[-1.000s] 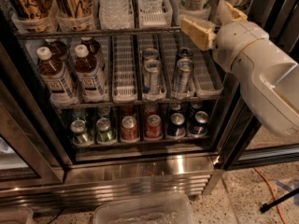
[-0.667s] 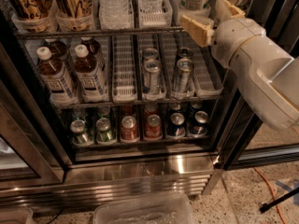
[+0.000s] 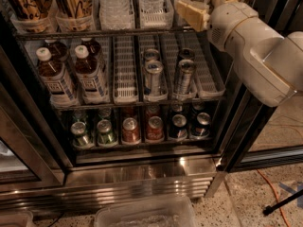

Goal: Pick 7up can from top shelf of fridge

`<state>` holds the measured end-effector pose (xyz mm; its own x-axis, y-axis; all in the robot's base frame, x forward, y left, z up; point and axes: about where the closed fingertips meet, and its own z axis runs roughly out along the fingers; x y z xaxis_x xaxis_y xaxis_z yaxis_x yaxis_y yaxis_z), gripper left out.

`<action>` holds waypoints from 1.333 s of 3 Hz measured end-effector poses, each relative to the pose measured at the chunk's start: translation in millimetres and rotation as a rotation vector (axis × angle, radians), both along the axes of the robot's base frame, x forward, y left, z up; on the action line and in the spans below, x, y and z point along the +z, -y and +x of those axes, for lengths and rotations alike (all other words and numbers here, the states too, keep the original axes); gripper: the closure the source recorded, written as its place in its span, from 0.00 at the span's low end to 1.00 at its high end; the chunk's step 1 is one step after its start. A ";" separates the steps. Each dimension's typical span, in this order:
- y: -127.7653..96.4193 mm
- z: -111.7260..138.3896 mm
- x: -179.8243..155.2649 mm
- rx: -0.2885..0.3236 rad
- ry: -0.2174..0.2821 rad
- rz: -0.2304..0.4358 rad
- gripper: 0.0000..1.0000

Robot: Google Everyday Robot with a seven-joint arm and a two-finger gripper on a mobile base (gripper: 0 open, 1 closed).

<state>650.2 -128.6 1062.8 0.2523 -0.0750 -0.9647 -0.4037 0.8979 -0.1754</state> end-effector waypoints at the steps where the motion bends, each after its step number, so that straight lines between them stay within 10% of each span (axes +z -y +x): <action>1: -2.5 7.1 2.6 0.005 0.007 -0.006 0.33; 4: -2.8 12.0 3.4 0.006 0.008 -0.011 0.97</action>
Offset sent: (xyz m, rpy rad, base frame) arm 0.0194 -0.0026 0.0044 -0.0161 -0.0071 0.0008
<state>662.2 -125.8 1066.2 0.2606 -0.0840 -0.9618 -0.4072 0.8937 -0.1884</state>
